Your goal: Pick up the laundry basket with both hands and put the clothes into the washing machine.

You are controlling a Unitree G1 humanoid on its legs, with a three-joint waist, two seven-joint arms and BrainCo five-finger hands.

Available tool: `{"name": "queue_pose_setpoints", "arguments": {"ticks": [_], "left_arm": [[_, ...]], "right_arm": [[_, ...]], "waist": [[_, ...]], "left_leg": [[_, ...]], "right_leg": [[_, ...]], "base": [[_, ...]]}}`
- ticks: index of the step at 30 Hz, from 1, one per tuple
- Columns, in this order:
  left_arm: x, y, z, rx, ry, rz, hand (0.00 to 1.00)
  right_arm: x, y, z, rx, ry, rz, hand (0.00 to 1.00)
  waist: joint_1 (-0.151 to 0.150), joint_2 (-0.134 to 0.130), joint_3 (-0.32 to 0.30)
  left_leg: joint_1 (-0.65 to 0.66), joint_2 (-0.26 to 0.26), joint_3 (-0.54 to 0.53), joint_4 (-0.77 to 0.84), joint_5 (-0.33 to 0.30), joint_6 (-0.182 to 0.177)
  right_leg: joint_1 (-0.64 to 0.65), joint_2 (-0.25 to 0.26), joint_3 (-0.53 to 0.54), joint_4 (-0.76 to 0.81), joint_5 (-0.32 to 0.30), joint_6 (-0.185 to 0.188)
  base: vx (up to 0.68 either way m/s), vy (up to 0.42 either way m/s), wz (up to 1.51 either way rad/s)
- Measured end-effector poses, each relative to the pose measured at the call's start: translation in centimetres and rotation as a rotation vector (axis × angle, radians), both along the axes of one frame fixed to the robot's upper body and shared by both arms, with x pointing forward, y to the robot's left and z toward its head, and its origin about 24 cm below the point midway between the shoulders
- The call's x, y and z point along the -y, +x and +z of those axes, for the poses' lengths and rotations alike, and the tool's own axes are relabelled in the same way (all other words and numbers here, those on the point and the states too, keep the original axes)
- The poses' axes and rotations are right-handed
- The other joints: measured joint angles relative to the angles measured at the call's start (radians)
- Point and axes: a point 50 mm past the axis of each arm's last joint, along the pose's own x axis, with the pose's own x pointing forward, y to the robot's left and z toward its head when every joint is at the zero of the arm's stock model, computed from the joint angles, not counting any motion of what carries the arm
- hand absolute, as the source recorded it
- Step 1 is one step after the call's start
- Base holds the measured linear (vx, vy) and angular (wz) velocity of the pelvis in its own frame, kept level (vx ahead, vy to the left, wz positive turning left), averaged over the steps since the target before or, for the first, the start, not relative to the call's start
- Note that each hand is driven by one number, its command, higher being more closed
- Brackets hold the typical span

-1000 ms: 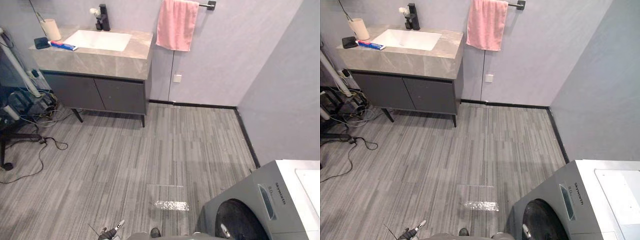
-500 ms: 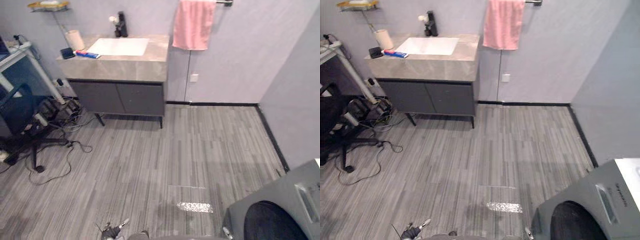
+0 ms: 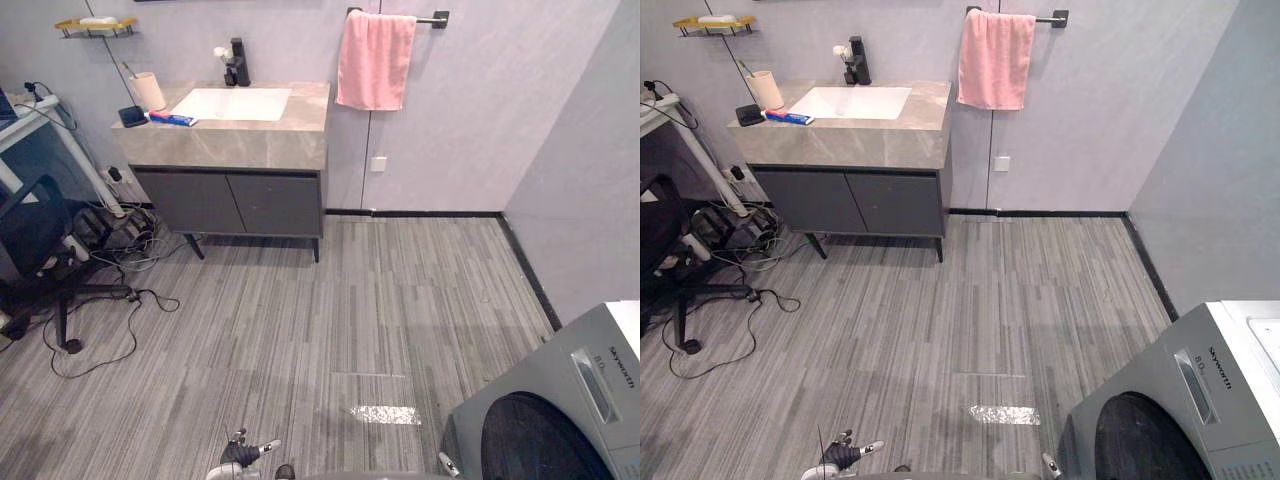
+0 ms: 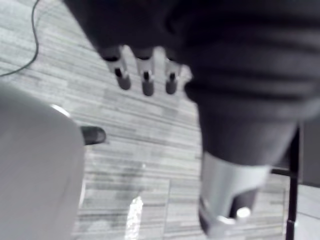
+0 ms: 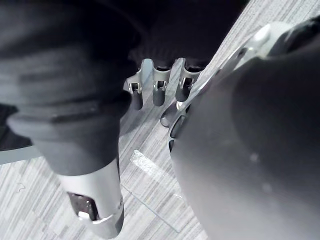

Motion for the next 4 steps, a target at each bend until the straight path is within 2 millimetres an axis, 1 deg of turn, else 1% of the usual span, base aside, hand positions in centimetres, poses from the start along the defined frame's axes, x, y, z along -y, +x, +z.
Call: {"name": "queue_pose_setpoints", "arguments": {"ticks": [4], "left_arm": [[-0.39,0.15,-0.06,-0.019,0.011,-0.005,0.0]], "right_arm": [[-0.44,0.12,-0.04,0.0,0.01,0.02,0.0]], "waist": [[0.001,-0.017,0.0]], "left_leg": [[0.003,0.005,-0.011,0.0,0.001,-0.003]], "right_leg": [[0.026,0.011,-0.006,-0.025,0.004,-0.006]], "base": [[-0.02,-0.012,0.1]]}}
